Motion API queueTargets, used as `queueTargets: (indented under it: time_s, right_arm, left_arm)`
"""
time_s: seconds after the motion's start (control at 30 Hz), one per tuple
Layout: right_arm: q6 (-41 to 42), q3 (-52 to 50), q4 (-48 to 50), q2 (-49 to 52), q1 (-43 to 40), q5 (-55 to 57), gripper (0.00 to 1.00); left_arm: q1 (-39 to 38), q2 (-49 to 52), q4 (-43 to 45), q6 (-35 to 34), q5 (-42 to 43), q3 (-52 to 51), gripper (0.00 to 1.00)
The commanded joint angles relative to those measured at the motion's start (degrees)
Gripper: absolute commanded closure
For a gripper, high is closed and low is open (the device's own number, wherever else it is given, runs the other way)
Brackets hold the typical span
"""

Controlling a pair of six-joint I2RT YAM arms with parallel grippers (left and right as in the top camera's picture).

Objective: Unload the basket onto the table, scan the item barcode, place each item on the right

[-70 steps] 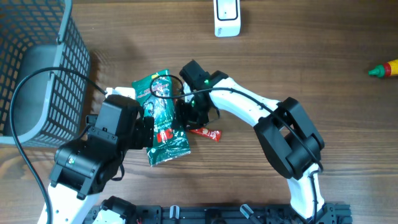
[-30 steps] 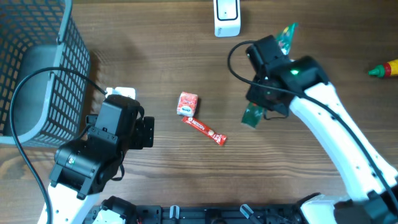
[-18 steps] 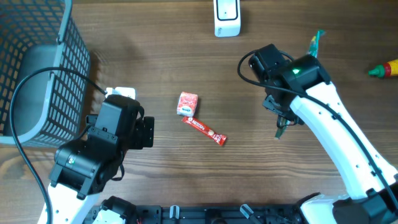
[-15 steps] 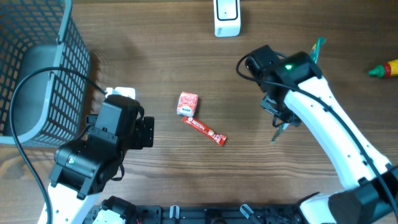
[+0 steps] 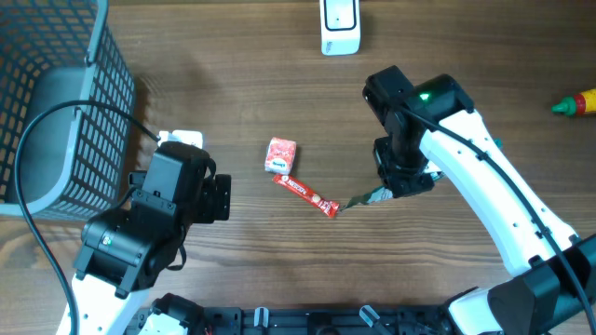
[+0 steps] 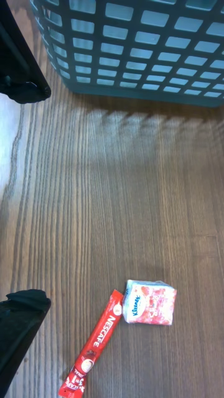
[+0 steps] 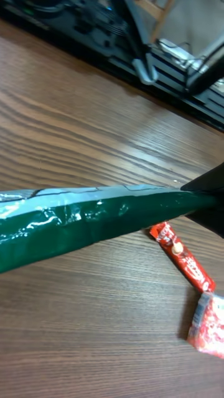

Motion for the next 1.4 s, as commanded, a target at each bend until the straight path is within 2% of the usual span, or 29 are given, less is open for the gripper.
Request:
queueTargets:
  time_s: [0.0, 0.07, 0.17, 0.33, 0.43, 0.57, 0.63, 0.7, 0.8, 0.83, 1.0, 1.17, 1.37]
  right_arm:
    - [8.63, -3.19, -0.39, 1.18, -0.02, -5.86, 0.96]
    - [5.88, -5.68, 2.32, 2.95, 0.26, -10.12, 0.96]
    - [-4.50, -6.38, 10.62, 7.17, 0.98, -16.11, 0.96]
    - [-6.91, -6.38, 16.09, 14.12, 1.62, -21.84, 0.96]
    - [-15.67, -6.38, 23.74, 16.50, 1.62, -28.20, 0.96]
    - [-29.88, -6.32, 39.28, 16.79, 1.60, -37.31, 0.96]
    - [-35.80, -6.32, 44.19, 16.79, 1.66, -38.07, 0.96]
    - [-45.22, -6.32, 47.25, 16.79, 1.70, -37.92, 0.96]
    - [-61.40, -6.29, 47.36, 16.76, 1.70, -34.88, 0.96]
    - [-64.22, -6.10, 45.51, 16.76, 1.70, -32.20, 0.96]
    - [-66.66, -3.28, 35.54, 16.76, 1.73, -18.32, 0.96]
    - [-71.67, -1.84, 34.47, 16.76, 2.29, -17.16, 0.96]
    - [-88.30, -0.85, 30.36, 16.65, 5.27, -18.43, 0.96]
  left_arm:
    - [-0.07, -0.09, 0.17, 0.70, -0.52, 0.00, 0.00]
    - [-0.07, -0.09, 0.17, 0.70, -0.52, 0.00, 0.00]
    - [-0.07, -0.09, 0.17, 0.70, -0.52, 0.00, 0.00]
    - [-0.07, -0.09, 0.17, 0.70, -0.52, 0.00, 0.00]
    - [-0.07, -0.09, 0.17, 0.70, -0.52, 0.00, 0.00]
    - [-0.07, -0.09, 0.17, 0.70, -0.52, 0.00, 0.00]
    - [-0.07, -0.09, 0.17, 0.70, -0.52, 0.00, 0.00]
    - [-0.07, -0.09, 0.17, 0.70, -0.52, 0.00, 0.00]
    - [-0.07, -0.09, 0.17, 0.70, -0.52, 0.00, 0.00]
    - [-0.07, -0.09, 0.17, 0.70, -0.52, 0.00, 0.00]
    - [-0.07, -0.09, 0.17, 0.70, -0.52, 0.00, 0.00]
    - [-0.07, -0.09, 0.17, 0.70, -0.52, 0.00, 0.00]
    - [-0.07, -0.09, 0.17, 0.70, -0.52, 0.00, 0.00]
